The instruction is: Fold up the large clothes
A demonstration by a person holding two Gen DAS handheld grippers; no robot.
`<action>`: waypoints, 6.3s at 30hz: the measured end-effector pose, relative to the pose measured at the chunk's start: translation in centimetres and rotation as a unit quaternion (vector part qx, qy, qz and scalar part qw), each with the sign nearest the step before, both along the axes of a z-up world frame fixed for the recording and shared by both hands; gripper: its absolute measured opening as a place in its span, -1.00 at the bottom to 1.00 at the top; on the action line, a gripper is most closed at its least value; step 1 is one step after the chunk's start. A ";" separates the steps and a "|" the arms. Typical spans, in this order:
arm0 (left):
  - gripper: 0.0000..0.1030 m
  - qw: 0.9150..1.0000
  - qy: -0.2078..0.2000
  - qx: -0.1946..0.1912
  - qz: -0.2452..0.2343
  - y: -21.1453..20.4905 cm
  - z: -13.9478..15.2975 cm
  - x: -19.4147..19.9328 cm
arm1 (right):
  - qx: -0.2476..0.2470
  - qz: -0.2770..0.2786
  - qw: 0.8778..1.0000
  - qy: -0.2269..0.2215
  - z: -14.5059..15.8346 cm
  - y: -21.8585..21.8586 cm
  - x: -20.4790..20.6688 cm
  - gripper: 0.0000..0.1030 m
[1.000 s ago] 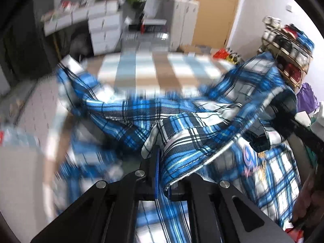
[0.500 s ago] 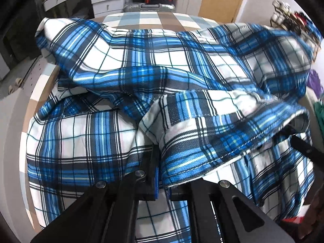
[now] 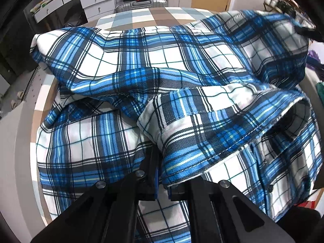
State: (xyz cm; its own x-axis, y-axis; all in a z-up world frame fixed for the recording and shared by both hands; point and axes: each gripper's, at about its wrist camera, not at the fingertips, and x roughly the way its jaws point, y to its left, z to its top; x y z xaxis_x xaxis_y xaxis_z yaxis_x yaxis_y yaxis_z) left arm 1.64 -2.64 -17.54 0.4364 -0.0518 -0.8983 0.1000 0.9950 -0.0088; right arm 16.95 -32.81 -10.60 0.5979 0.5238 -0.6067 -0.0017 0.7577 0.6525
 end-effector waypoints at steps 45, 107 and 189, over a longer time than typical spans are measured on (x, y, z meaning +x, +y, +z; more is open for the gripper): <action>-0.10 0.985 0.046 -0.164 0.001 2.1 -0.9 1.9 | -0.392 0.121 0.912 0.026 -5.7 6.6 7.9 -0.09; -0.56 0.978 0.008 -0.123 0.167 14.1 0.8 2.1 | -0.055 0.088 0.993 -0.049 -4.3 8.6 -13.0 -0.10; 0.75 0.991 -0.010 0.127 -0.034 6.6 1.9 18.1 | -0.403 0.173 0.897 -0.056 -3.3 14.0 5.9 0.33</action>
State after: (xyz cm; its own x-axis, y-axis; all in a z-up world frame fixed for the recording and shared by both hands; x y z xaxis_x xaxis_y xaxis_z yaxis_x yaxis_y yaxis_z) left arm 19.70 4.00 -15.68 0.4566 0.1458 -0.8776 0.1638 0.9558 0.2440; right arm 22.89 -18.81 -13.88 0.5652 0.1081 -0.8178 -0.3596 0.9245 -0.1263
